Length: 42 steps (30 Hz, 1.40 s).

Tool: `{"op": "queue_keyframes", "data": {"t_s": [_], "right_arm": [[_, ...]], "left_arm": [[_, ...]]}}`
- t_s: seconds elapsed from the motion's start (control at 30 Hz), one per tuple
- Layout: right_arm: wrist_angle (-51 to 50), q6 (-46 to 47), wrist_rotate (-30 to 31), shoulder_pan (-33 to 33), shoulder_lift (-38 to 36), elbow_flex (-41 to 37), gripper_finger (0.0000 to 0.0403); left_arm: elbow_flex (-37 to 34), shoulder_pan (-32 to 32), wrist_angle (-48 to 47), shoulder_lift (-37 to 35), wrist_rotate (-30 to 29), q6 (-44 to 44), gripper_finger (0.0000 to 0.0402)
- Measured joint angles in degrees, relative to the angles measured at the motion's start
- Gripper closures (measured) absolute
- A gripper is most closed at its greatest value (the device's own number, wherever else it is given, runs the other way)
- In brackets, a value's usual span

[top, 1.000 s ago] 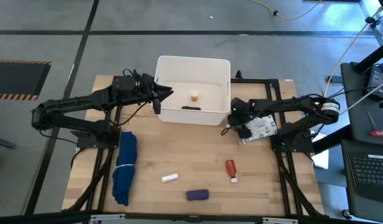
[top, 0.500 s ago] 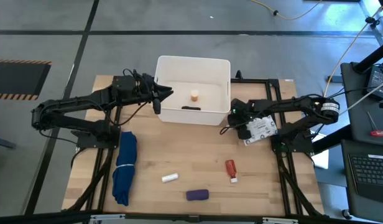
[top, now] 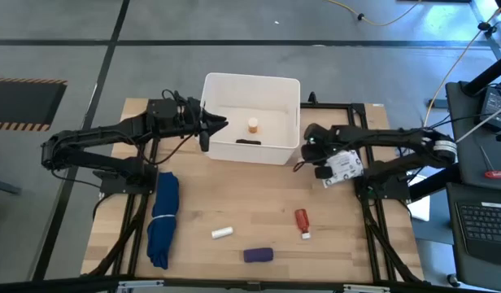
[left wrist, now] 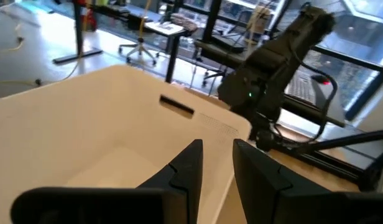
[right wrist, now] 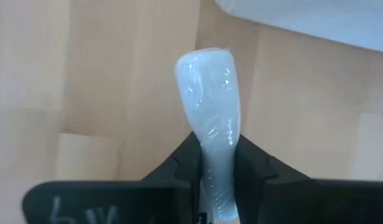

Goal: Pick & place medical supplies in basket/bin
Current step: Put the top white rolled gauze into the white bin

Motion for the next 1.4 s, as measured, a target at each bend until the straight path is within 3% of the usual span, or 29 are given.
{"op": "queue_keyframes", "data": {"t_s": [0.3, 0.63, 0.93, 1.23, 1.4], "right_arm": [[8.01, 8.72, -0.02, 1.36, -14.49, 0.78, 0.0339], [8.79, 14.68, 0.05, 1.39, -20.7, 5.05, 0.0339], [0.25, 20.09, -5.93, 3.89, -21.15, 5.07, 0.0338], [-8.76, 22.3, -5.72, 9.99, -21.14, 5.07, 0.0338], [-15.39, 23.76, -1.9, 11.31, -20.97, 4.62, 0.0338]], "left_arm": [[0.0, -1.01, 8.52, 4.71, -0.11, 6.05, 0.0282], [0.0, -1.77, 12.67, 12.04, 0.17, 4.92, 0.0265], [0.0, -3.68, 16.3, 16.14, 0.28, 2.64, 0.0263], [0.0, -5.4, 20.18, 17.54, 0.26, 2.59, 0.0263], [0.0, -5.78, 20.46, 17.51, -0.09, 2.59, 0.0263]]}}
